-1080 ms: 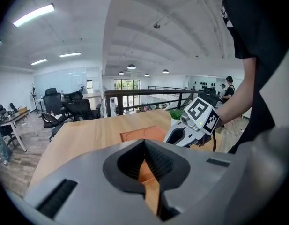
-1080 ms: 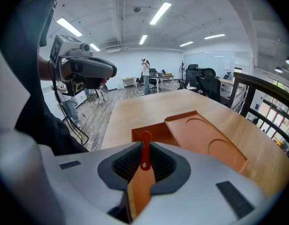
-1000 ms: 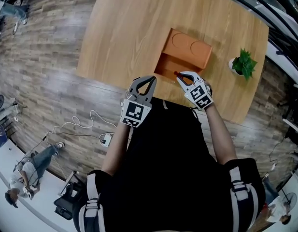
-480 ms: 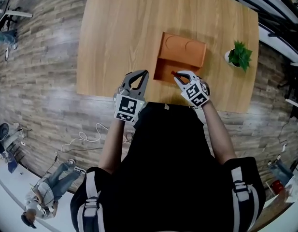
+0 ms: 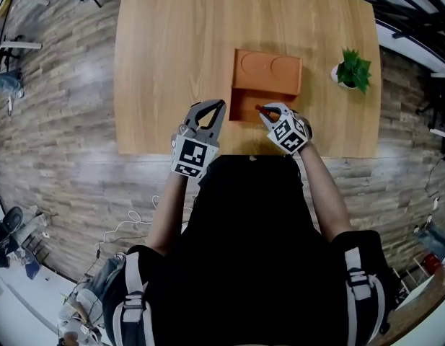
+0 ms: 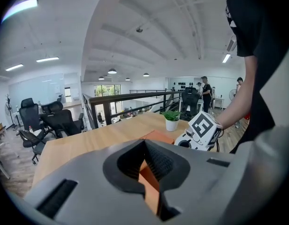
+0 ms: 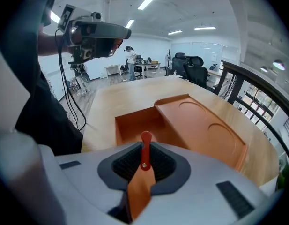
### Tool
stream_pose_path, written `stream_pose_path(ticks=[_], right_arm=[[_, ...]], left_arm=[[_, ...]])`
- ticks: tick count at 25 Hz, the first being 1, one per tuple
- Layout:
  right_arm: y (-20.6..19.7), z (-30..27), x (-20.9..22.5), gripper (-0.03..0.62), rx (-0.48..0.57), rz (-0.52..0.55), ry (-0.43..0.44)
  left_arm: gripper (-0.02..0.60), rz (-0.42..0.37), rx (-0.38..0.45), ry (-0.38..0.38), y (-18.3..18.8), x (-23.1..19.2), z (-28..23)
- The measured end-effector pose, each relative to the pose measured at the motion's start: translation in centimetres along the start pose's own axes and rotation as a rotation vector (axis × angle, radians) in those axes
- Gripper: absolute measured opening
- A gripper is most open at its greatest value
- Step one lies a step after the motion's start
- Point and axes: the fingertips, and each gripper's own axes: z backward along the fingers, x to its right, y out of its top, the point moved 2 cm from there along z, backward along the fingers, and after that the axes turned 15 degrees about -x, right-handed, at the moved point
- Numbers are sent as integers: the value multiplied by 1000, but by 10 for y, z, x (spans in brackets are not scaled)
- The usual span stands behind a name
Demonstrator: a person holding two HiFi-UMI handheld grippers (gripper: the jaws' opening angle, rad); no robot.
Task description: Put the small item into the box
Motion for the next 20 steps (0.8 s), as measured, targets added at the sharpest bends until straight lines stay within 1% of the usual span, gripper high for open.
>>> stream_pose_path(ticks=[4,8,20], right_arm=[[-3,-8,-1,67,-29,17,-6],[-7,-20,-4,66,-56,34,7],[-11,-41,1,67,-105,6,17]], left_arm=[[21,-10,4,-8,0,1,1],[21,-2,8,-6,-1,2,1],[21,-10,-12,-22,-5,10,-2]])
